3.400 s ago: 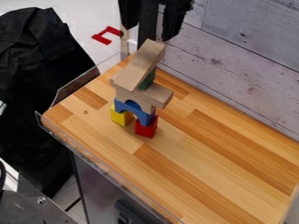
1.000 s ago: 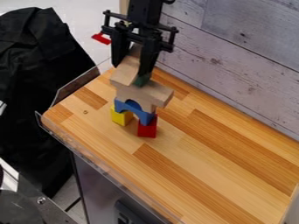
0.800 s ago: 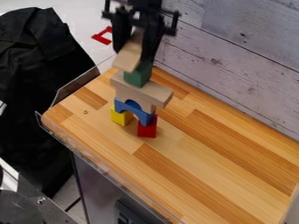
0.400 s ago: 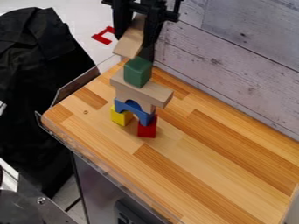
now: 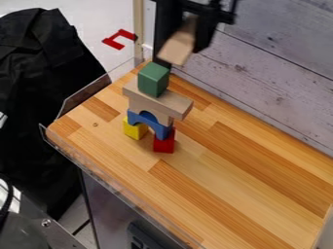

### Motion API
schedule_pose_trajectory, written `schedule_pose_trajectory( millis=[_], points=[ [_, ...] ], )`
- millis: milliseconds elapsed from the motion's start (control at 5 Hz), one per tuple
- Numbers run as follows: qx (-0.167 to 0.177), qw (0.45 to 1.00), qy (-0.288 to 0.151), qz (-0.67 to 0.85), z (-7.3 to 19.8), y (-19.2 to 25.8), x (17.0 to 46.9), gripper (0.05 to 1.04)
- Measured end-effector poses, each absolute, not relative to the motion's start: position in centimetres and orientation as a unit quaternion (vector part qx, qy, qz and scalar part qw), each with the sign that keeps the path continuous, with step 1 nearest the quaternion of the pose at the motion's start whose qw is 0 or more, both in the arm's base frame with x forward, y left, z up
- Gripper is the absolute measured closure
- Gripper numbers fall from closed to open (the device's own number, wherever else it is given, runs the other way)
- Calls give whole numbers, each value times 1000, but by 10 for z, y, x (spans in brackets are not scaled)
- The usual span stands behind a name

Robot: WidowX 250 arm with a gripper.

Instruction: Removed rectangular object from the cube

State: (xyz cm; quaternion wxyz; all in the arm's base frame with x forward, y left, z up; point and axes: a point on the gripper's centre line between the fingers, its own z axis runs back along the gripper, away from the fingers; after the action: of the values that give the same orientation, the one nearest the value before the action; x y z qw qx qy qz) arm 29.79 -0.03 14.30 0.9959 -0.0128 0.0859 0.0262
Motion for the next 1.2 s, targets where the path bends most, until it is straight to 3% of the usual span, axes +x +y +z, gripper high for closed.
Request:
schedule_pose_trajectory(
  millis=[200, 600, 1200],
  points=[
    [-20, 997, 75, -15, 143, -27, 301, 521],
    [-29, 995, 84, -44, 117, -61, 302, 521],
    [-10, 989, 106, -105, 86, -120, 293, 521]
  ],
)
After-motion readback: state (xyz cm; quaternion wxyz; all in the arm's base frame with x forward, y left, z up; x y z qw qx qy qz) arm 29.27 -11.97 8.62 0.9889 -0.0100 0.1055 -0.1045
